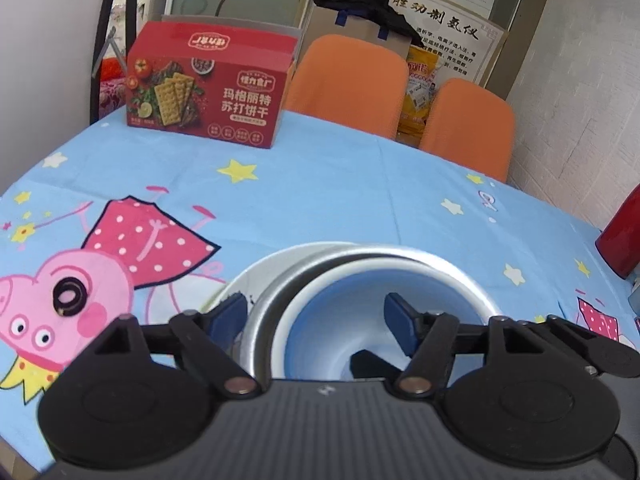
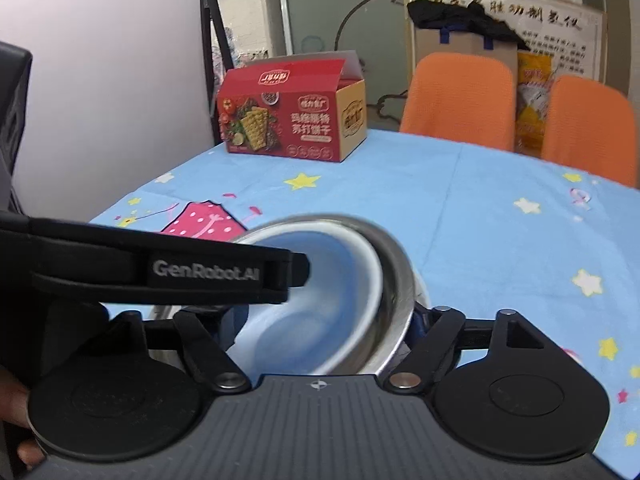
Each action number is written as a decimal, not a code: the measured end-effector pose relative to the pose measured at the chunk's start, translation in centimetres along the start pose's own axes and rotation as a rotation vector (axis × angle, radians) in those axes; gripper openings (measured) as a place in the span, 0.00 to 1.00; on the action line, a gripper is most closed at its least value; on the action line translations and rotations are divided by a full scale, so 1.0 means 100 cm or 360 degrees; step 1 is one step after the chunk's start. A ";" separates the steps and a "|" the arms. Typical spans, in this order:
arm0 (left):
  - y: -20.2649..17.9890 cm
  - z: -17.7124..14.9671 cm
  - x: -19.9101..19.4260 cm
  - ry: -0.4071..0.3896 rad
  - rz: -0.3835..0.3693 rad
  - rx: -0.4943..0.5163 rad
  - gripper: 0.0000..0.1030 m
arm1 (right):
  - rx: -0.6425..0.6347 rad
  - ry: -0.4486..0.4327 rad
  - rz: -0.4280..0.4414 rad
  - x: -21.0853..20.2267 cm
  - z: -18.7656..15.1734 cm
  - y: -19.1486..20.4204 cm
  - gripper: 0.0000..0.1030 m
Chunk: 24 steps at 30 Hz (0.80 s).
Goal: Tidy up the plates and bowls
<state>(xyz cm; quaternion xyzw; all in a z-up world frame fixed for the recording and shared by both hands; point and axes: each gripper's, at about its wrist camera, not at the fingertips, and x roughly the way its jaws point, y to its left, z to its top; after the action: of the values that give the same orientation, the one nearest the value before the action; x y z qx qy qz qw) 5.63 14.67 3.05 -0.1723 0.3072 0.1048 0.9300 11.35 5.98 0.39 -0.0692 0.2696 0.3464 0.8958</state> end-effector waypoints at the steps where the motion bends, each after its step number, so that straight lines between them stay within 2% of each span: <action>1: 0.000 0.002 -0.003 -0.0022 -0.0008 0.0000 0.67 | -0.0035 -0.0037 -0.0048 -0.004 0.000 0.001 1.00; 5: -0.003 0.008 -0.011 -0.0075 -0.0029 0.0003 0.68 | 0.0010 -0.0115 -0.0056 -0.016 0.005 -0.008 1.00; 9: -0.005 0.006 -0.016 -0.0079 -0.0048 0.0003 0.69 | 0.0077 -0.0117 -0.0064 -0.020 0.004 -0.019 1.00; 16: -0.011 -0.002 -0.025 -0.0079 -0.0070 -0.0005 0.69 | 0.0202 -0.0089 -0.0149 -0.035 -0.013 -0.042 1.00; 24: -0.036 -0.029 -0.057 -0.0083 -0.0117 0.0047 0.69 | 0.0371 -0.0147 -0.0279 -0.080 -0.037 -0.062 1.00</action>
<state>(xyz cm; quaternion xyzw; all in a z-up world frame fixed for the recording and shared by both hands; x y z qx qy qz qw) 0.64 9.76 5.30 -0.1671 0.2779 0.0705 0.9433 8.88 -4.45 1.11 0.0282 0.2593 0.2361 0.9361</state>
